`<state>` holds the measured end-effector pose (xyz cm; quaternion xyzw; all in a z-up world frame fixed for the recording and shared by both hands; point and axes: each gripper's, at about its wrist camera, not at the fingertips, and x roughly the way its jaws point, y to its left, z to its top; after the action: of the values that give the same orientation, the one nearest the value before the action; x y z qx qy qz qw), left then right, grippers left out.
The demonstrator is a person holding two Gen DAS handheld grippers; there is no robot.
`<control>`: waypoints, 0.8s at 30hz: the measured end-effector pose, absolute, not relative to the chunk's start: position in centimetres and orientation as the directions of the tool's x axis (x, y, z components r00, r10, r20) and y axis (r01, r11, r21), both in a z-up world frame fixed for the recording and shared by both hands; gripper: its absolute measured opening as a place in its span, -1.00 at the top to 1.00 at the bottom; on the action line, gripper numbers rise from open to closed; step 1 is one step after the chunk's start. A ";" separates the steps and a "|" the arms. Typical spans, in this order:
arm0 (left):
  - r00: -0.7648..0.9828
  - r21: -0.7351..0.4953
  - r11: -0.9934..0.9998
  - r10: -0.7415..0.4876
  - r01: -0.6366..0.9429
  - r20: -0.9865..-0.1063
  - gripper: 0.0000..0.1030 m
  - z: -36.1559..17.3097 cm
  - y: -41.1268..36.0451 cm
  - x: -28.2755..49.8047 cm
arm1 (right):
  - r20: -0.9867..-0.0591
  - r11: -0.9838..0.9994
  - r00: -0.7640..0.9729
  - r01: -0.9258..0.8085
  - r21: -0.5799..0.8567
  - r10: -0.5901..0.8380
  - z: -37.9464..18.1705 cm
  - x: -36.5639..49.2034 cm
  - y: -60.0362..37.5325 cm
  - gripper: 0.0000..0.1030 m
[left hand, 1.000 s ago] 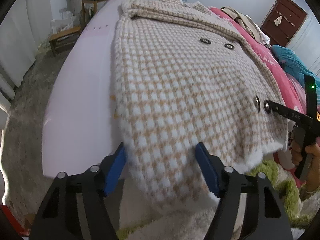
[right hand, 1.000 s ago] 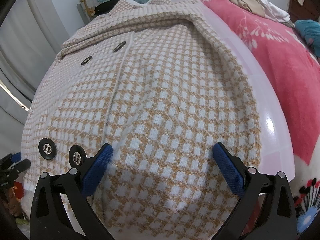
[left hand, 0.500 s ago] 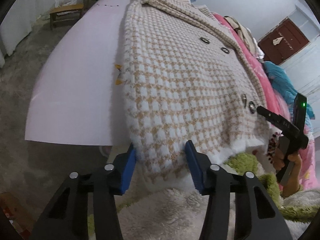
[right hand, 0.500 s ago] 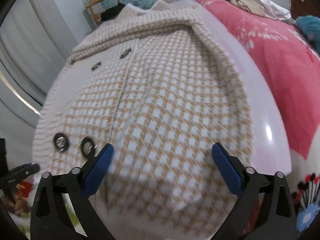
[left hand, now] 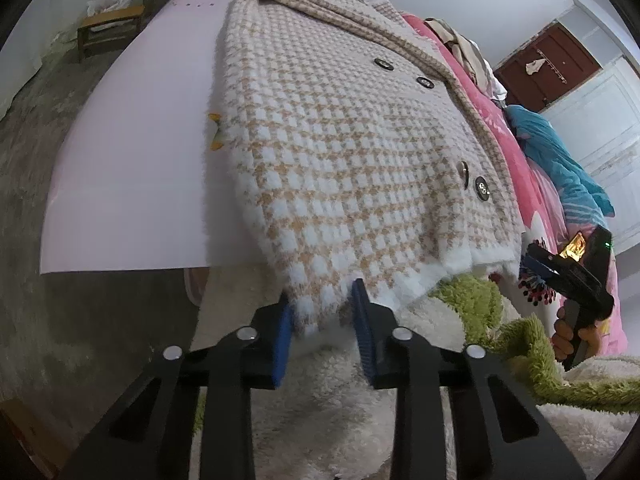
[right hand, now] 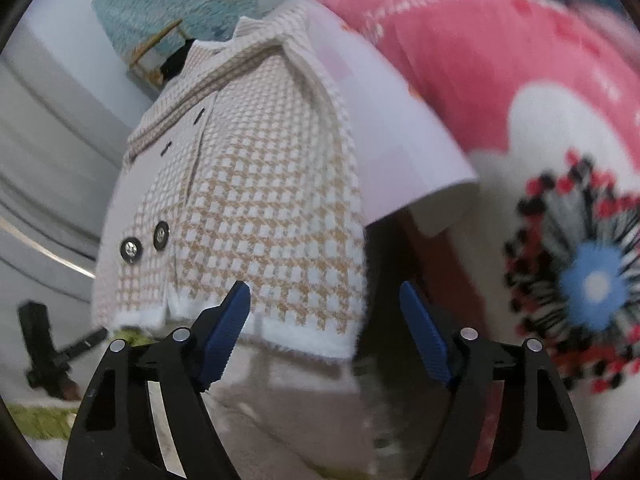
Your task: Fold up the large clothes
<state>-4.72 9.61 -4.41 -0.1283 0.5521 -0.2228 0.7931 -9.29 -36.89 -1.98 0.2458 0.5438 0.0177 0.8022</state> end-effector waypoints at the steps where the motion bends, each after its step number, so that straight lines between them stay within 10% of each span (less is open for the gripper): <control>1: 0.295 -0.444 0.869 -0.492 0.217 -0.819 0.56 -4.3 9.5 -4.7 | -0.860 0.866 0.402 0.250 0.432 0.313 -2.5 -9.3 -37.0 -0.28; 9: 0.344 -0.437 0.863 -0.503 0.254 -0.793 0.73 -3.1 9.5 -5.6 | -0.827 0.816 0.368 0.239 0.526 0.425 -3.9 -10.1 -36.7 0.79; 24: 0.475 -0.644 0.717 -0.679 0.267 -0.559 0.79 3.8 11.8 -1.1 | -0.682 0.798 0.622 0.147 0.585 0.385 5.4 -7.0 -37.2 0.88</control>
<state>-1.11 11.81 3.79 -0.2431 0.4243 -0.2871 0.8237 -7.01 -37.21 5.36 0.3102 0.4289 0.0704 0.8455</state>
